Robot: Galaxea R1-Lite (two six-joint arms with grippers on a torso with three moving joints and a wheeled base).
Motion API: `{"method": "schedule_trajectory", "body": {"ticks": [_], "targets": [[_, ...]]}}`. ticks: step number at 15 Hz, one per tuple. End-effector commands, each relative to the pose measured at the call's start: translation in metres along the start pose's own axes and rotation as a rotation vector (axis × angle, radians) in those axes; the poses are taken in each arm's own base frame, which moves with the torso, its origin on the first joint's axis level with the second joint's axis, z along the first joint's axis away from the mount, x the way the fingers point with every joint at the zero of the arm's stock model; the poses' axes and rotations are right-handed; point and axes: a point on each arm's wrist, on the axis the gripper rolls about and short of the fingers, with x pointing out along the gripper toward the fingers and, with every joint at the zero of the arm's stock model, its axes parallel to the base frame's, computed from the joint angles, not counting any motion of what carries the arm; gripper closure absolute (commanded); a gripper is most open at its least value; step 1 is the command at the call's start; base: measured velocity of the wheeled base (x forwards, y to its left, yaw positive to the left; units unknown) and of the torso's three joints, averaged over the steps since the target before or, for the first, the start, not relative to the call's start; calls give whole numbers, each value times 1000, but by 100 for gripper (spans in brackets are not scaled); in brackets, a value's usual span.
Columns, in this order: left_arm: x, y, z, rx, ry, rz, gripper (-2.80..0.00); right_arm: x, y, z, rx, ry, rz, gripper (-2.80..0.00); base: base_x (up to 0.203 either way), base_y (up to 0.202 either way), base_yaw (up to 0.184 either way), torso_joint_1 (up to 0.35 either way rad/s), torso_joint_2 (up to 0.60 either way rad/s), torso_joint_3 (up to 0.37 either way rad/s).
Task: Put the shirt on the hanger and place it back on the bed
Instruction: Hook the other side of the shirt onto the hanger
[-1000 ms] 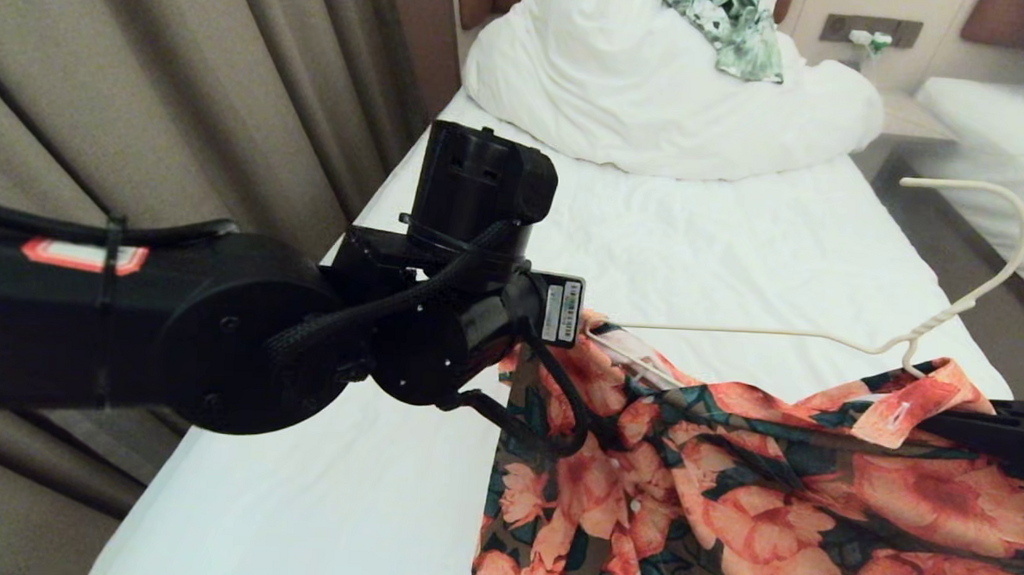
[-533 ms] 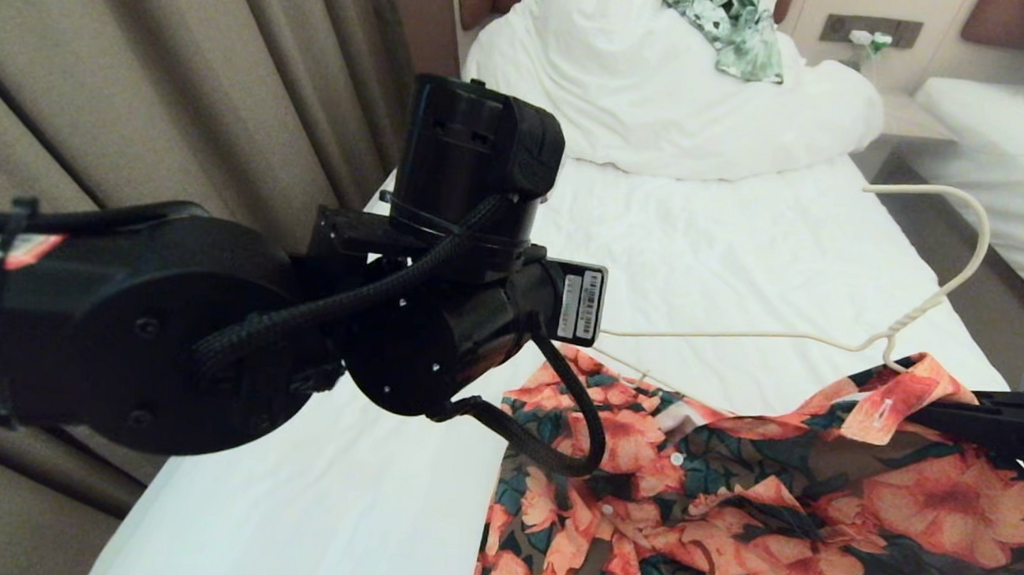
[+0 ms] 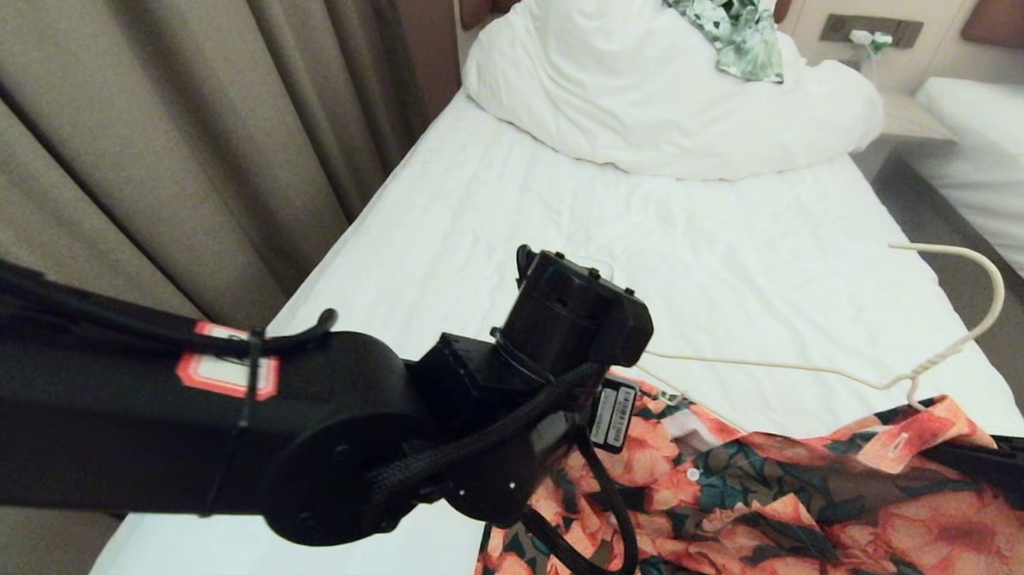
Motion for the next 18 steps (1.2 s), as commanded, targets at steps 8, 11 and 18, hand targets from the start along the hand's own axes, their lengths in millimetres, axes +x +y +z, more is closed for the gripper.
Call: {"method": "schedule_trajectory", "body": {"ticks": [8,11,18], "targets": [[57,-56,-42,57,58,-51,0,-31,37,-54,74,20,-148,0,0,0,0,0,0,0],[83,-64,-56,69,88,-35,0,-29,29,-56,107,31,-151,0,0,0,0,0,0,0],[95,-71,-64,63,85,-41,0,-11,-37,-61,114,28,-158,0,0,0,0,0,0,0]]}}
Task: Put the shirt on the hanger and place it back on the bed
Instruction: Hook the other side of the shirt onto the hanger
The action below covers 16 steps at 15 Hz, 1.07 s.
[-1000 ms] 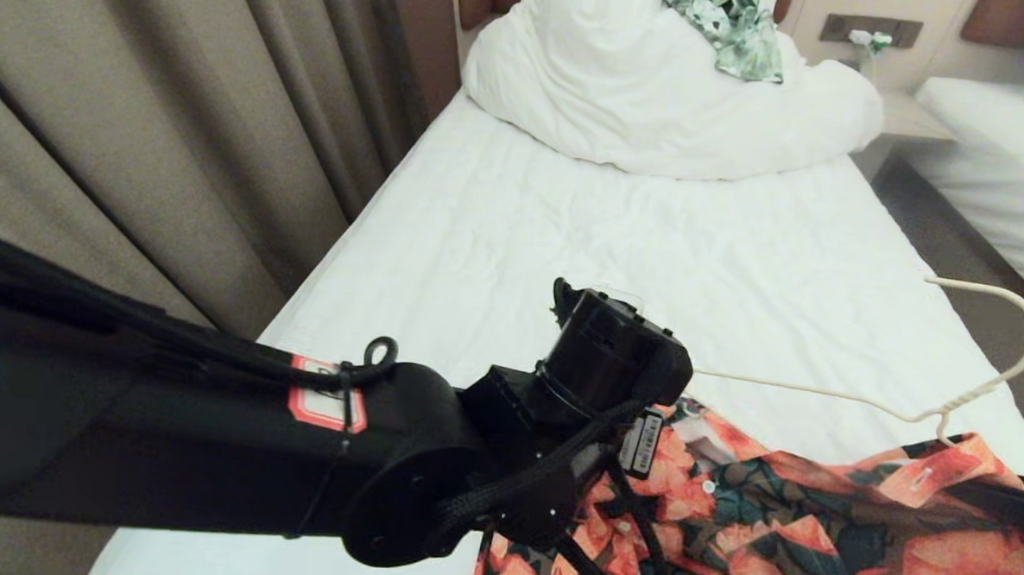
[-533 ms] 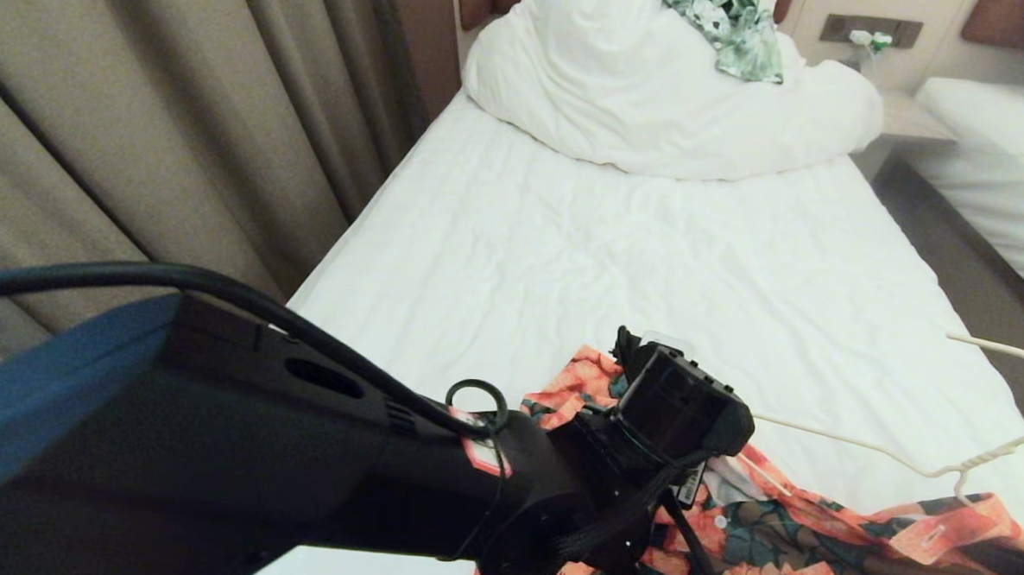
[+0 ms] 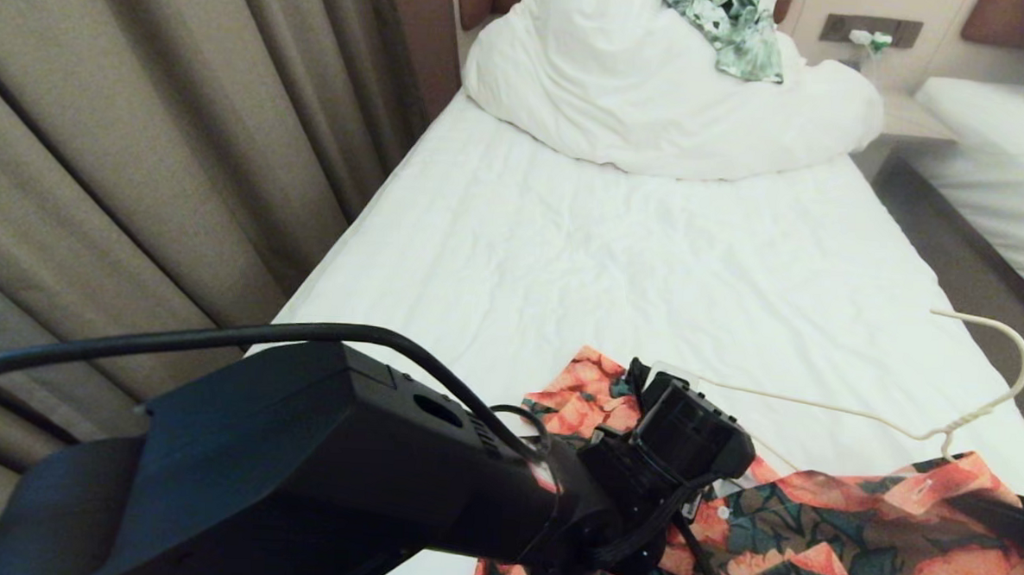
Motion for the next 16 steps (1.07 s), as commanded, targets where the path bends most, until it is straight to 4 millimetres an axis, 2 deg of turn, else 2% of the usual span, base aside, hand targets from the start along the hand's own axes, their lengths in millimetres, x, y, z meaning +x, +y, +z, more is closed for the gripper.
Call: {"method": "schedule_trajectory", "body": {"ticks": [1,5,8,11,12,13,16], "targets": [[2,-3,2,-6,-8,-2,0,19,-31,-3,38,20,27,0,0,0,0,0,0,0],[6,-20,1,6,-18,-26,0,29,-35,-10,46,42,57,0,0,0,0,0,0,0],[8,-35,14,2,-44,-45,0,34,-42,-13,42,42,55,0,0,0,0,0,0,0],[26,-50,10,25,-27,-39,0,34,-44,-13,42,42,54,0,0,0,0,0,0,0],[33,-52,6,35,-22,-35,-280,34,-45,-13,41,41,50,0,0,0,0,0,0,0],[39,-52,4,43,-20,-31,-280,34,-46,-13,41,41,50,0,0,0,0,0,0,0],[48,-41,15,50,-46,-7,-280,36,-47,-12,38,40,53,0,0,0,0,0,0,0]]}}
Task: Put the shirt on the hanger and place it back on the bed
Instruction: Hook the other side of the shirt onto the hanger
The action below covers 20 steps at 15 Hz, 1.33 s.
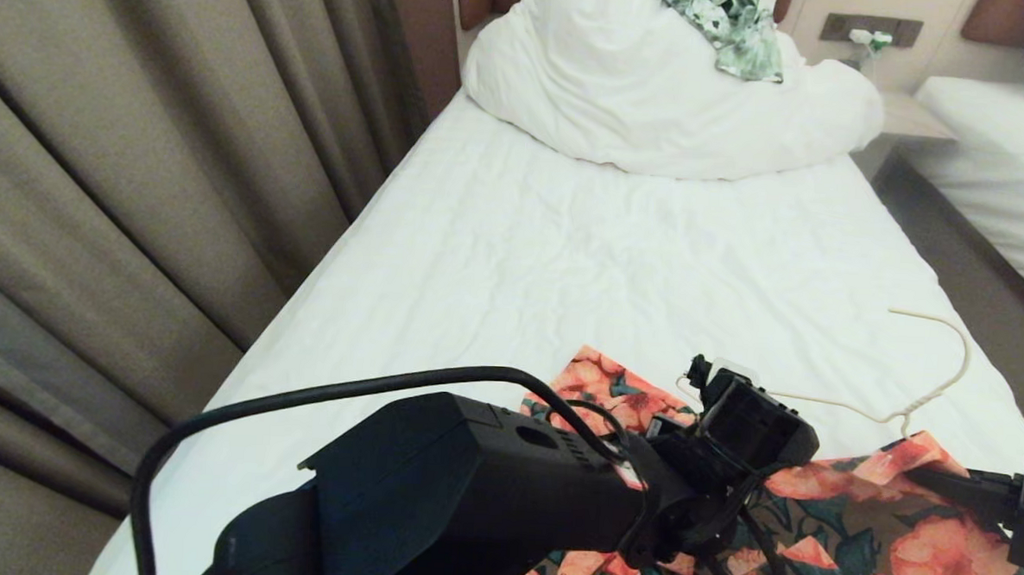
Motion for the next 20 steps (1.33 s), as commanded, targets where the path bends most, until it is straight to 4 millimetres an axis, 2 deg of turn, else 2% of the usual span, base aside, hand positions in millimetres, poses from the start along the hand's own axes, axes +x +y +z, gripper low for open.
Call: {"method": "schedule_trajectory", "body": {"ticks": [1,6,13,14,20], "targets": [[7,6,0,2,1,18,-280,1,-1,1,-6,-5,7,0,0,0,0,0,0,0],[14,15,-1,16,8,41,-280,1,-1,2,-12,-7,8,0,0,0,0,0,0,0],[30,24,-12,3,16,65,-280,1,-2,5,-23,-12,5,0,0,0,0,0,0,0],[30,24,-12,3,17,65,0,1,-2,5,-23,-12,7,0,0,0,0,0,0,0],[29,24,-9,-3,7,63,0,0,-2,8,-34,-18,6,0,0,0,0,0,0,0]]}}
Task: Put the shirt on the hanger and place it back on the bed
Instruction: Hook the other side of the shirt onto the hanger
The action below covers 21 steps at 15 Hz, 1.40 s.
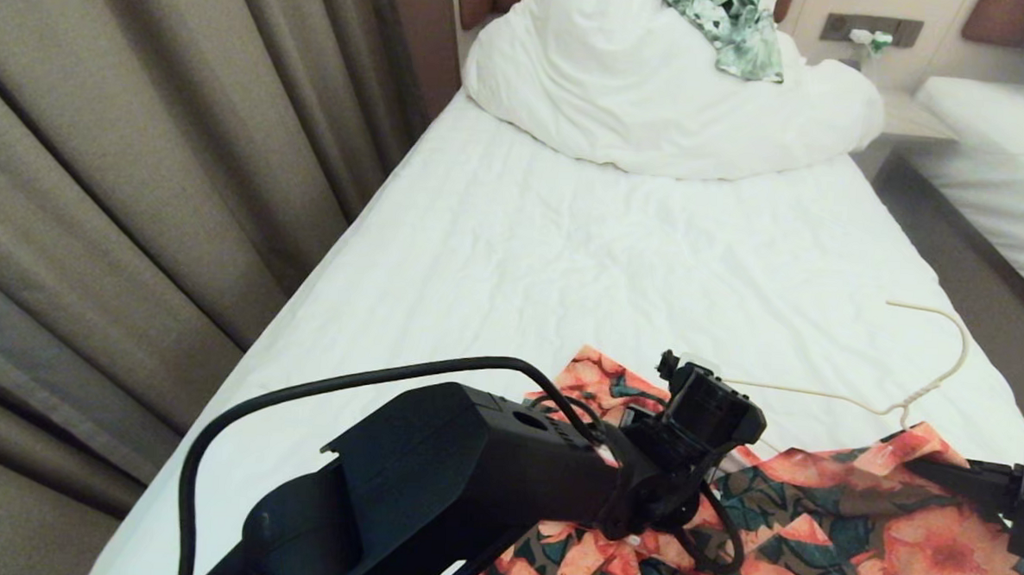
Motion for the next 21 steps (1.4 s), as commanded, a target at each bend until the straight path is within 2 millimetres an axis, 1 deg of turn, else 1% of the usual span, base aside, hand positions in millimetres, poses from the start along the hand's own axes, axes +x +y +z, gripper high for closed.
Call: {"method": "schedule_trajectory", "body": {"ticks": [1,6,9,14,15,16,18,21], "targets": [[-1,0,0,-4,-1,2,0,-1,0,1,-10,-6,2,0,0,0,0,0,0,0],[-6,1,-1,-2,8,2,0,-1,-1,5,-18,-12,-2,0,0,0,0,0,0,0],[-13,2,7,-18,-11,-2,0,-1,-1,5,-20,-13,-2,0,0,0,0,0,0,0],[-13,1,3,-10,1,-4,0,-1,0,6,-22,-14,-3,0,0,0,0,0,0,0],[-14,1,3,-10,1,-4,-150,-2,-1,6,-22,-14,-4,0,0,0,0,0,0,0],[-15,2,5,-10,-2,-4,-280,-2,-1,6,-23,-15,-5,0,0,0,0,0,0,0],[-14,1,3,-9,2,-4,-280,-2,-1,6,-22,-15,-4,0,0,0,0,0,0,0],[-13,-2,-6,6,22,-8,-280,-2,-1,6,-24,-15,-4,0,0,0,0,0,0,0]]}}
